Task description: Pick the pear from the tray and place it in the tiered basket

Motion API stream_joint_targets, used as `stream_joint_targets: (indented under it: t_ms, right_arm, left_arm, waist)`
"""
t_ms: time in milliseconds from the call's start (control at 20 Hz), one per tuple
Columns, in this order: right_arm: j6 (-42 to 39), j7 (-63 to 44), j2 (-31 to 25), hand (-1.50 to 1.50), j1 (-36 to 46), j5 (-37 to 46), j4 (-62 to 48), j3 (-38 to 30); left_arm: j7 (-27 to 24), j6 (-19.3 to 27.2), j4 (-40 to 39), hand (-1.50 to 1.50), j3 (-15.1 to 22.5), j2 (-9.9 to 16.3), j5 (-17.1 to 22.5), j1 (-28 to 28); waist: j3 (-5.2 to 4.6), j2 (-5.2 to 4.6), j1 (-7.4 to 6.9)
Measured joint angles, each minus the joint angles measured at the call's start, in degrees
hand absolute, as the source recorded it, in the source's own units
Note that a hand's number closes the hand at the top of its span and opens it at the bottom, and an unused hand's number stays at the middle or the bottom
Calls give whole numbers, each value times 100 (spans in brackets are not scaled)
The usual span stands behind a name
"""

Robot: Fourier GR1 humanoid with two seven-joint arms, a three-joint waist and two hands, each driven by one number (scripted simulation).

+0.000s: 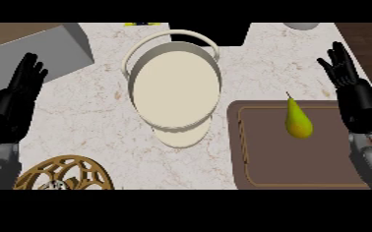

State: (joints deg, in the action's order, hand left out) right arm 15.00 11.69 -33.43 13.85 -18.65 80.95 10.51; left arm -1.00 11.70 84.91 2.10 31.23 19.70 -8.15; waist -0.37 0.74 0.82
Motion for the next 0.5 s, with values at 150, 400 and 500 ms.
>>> stream_joint_targets:
  t_ms: [150,400,500]
  right_arm:
    - [-316,904,238,150,-315,-322,34,-326]
    - [-467,2079,940,-150,-738,-1253,-93,-1191]
    - [-473,2401,1369,-150,-901,-1769,-322,-1629]
  left_arm:
    - [71,-31,97,0,197,-196,-19,78]
    - [357,-240,48,0,624,-588,177,168]
    - [450,-300,30,0,780,-715,213,171]
  waist:
    - [33,-33,27]
    - [88,-93,330]
    - [99,-110,350]
